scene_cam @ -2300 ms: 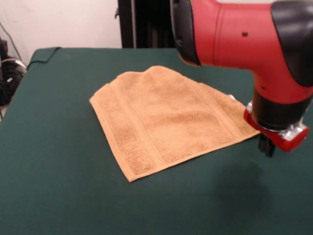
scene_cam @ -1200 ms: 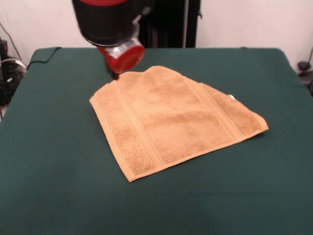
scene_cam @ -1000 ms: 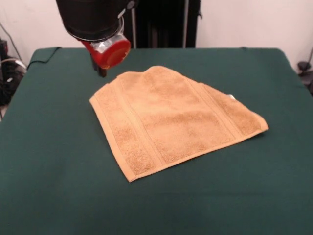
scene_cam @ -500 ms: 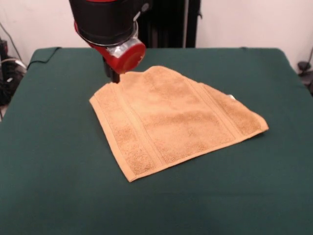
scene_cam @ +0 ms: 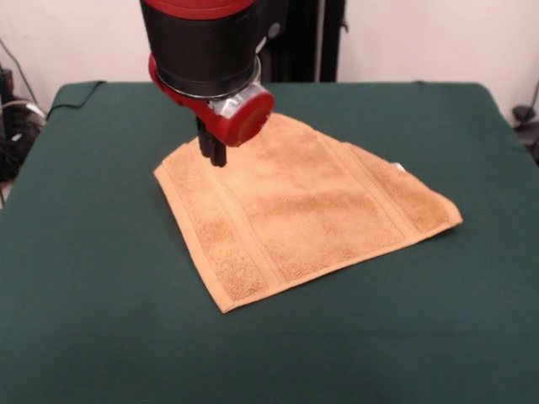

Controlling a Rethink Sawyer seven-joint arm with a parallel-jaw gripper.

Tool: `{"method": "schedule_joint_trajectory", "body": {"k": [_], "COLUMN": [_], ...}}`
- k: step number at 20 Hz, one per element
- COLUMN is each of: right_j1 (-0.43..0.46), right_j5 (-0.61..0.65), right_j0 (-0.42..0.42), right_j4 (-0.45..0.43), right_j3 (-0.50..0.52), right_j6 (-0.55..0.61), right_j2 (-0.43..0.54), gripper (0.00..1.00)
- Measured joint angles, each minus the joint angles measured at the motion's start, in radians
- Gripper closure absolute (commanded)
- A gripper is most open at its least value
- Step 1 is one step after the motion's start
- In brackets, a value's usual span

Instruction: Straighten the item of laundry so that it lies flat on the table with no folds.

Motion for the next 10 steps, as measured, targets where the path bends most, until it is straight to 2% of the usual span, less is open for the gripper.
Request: {"method": "schedule_joint_trajectory", "body": {"k": [10], "right_j1": [0.021], "right_j5": [-0.011], "right_j0": [-0.008], "right_j4": [-0.005], "right_j3": [-0.019], "right_j6": [0.0], "right_j2": [0.024], "gripper": [1.0]}}
